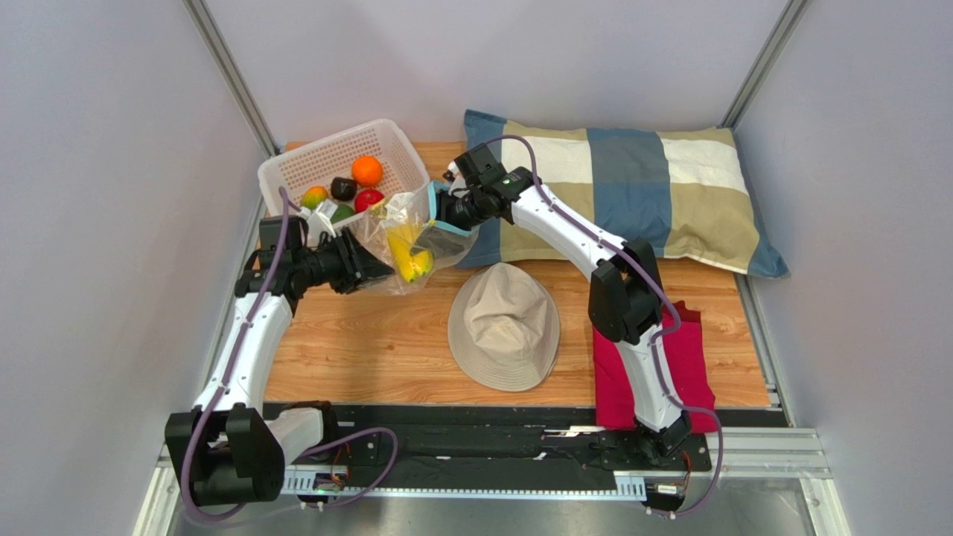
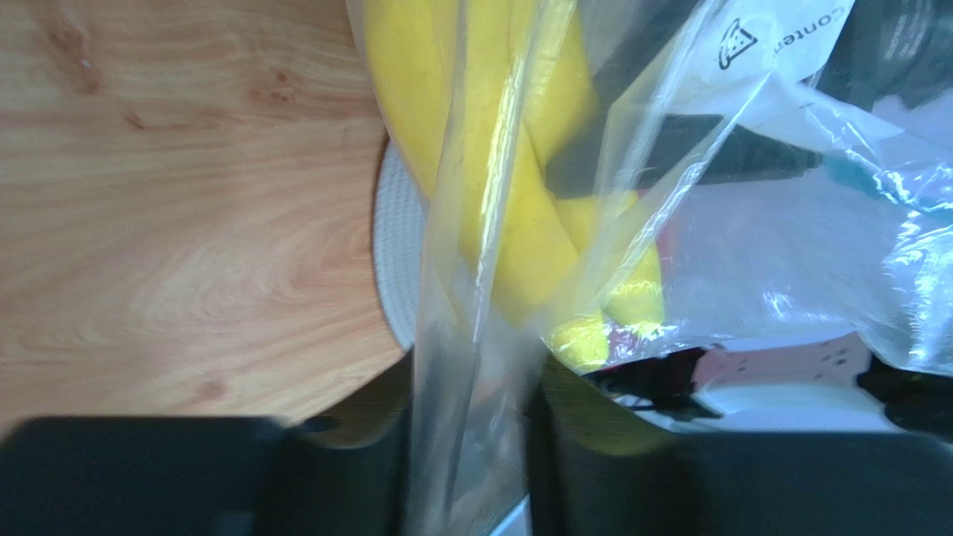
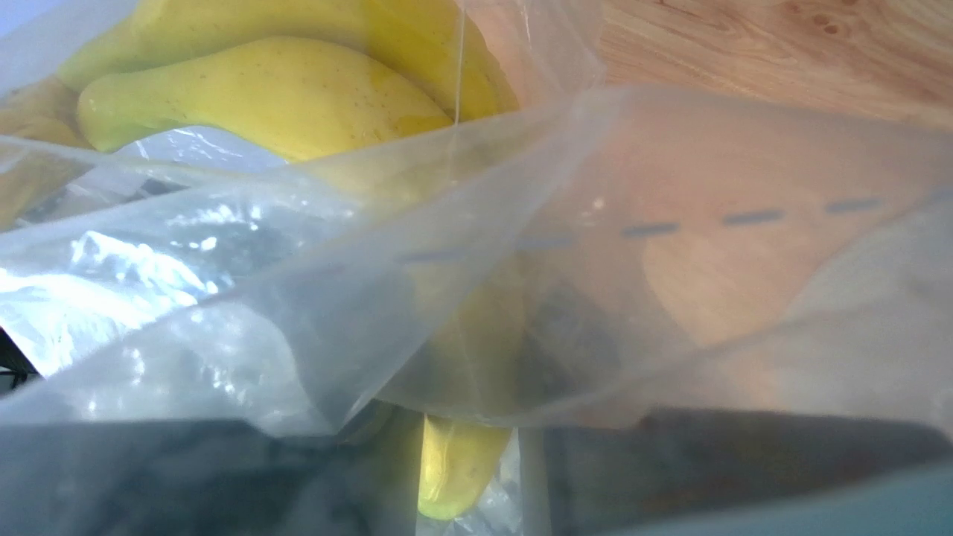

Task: Open the zip-top bag and remove the fake food

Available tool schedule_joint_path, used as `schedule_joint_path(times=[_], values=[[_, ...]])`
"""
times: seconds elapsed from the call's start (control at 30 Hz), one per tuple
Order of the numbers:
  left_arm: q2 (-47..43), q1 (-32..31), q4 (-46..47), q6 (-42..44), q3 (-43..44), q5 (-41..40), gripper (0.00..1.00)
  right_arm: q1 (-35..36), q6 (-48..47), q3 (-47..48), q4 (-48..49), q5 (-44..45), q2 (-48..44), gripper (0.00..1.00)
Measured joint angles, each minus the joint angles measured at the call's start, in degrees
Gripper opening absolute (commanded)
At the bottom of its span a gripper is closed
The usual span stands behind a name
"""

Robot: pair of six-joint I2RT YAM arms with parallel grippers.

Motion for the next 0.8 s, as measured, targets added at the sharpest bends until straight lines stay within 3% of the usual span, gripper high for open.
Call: schedule_joint_path(times=[0.07,0.1,0.23,0.6,0.67,0.7,0.77,0.8], values=[[0.26,0.0,0.33,0.09,0.0,-0.11,0.04,0.33,0.02,-1.27,0.57,-0.61,-0.33,0.19],[0.31,0.0,0.28,0.42,0.0,-0.13,0.0,0.44,0.04,-1.88,0.74,-0.81,-0.37,0.2],[0.15,0.0,0.28,0.9,-0.22,-0.11,0.0,0.76,0.46,-3.48,1.46,-1.38,-0.37,0.33],[-2.47,0.0,0.33,1.03,-2.73,0.61,0.0,2.27,1.88,-3.56,1.86,-2.86,-0.37,0.47],[-2.47,0.0,0.31,1.07,-3.17,0.7,0.0,2.64,1.92,-3.58,1.86,-3.08,-0.37,0.42],[-2.47,0.0,0.31,1.09,-3.32,0.7,0.0,2.8,1.92,-3.58,1.86,-3.13,-0.37,0.2],[-2.6,0.04,0.31,1.25,-3.5,0.72,0.0,2.86,1.81,-3.63,1.81,-3.06,-0.35,0.19],[-2.69,0.04,0.31,1.33,-3.52,0.74,0.0,2.84,2.03,-3.74,1.88,-3.28,-0.35,0.28]])
